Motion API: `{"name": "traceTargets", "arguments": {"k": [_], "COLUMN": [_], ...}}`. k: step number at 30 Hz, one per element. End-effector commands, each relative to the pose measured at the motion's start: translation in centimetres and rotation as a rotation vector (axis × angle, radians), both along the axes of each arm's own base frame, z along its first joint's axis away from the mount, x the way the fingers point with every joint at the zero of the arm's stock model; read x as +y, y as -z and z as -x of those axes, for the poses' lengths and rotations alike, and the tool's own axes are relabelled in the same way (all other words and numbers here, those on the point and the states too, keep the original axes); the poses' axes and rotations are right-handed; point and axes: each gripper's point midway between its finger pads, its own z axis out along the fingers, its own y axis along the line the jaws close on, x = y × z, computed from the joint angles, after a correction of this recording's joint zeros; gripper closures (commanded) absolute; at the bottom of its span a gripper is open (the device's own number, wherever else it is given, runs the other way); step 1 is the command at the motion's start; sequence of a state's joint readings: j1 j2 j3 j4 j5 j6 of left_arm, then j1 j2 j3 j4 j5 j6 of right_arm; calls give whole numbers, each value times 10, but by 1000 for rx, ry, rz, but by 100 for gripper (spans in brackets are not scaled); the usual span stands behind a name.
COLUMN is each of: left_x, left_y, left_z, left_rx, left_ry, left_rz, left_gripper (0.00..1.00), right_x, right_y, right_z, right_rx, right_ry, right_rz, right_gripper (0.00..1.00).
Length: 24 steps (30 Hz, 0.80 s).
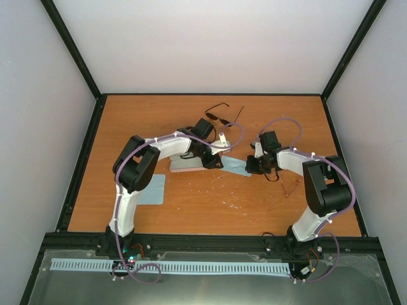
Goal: Organize the sunglasses
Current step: Fold the glasses cleaning cloth at the center of the board.
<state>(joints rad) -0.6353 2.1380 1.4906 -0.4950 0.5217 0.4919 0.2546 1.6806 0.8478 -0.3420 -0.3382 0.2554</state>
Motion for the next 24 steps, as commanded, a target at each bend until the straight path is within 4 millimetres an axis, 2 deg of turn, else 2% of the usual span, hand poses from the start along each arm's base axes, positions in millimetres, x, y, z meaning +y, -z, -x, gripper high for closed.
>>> {"name": "traceTargets", "arguments": {"k": [1,7,12,16,20,22,24], "left_x": [-1,-2,-7,-9,-9,-10,-12], "left_y": [-23,-32,-44,-57,-65,-65,-62], "left_z": [1,-3,-9,-24,-41,-49,-55], "left_rx": [-60,-83,-97,-113,-54,-39,-54], "left_ry": [18,10,5,-26,-68,-73,-70], "left_rz": [21,30,52,84,133,132,124], "left_gripper": [60,54,53,52,53,53,53], "right_x": [-2,-5,-12,-20,-21,-20,-23], "right_y": [19,16,-1,-26,-48,-52,-45], "right_z": [14,17,16,7,-6,-11,-15], "right_rx": [59,62,29,-41,-105,-118,-99], "right_ry": [-4,-5,6,40,76,88,102], "right_rz": [24,43,75,106,102,94,113], "right_gripper": [91,79,70,62,60,58,57]}}
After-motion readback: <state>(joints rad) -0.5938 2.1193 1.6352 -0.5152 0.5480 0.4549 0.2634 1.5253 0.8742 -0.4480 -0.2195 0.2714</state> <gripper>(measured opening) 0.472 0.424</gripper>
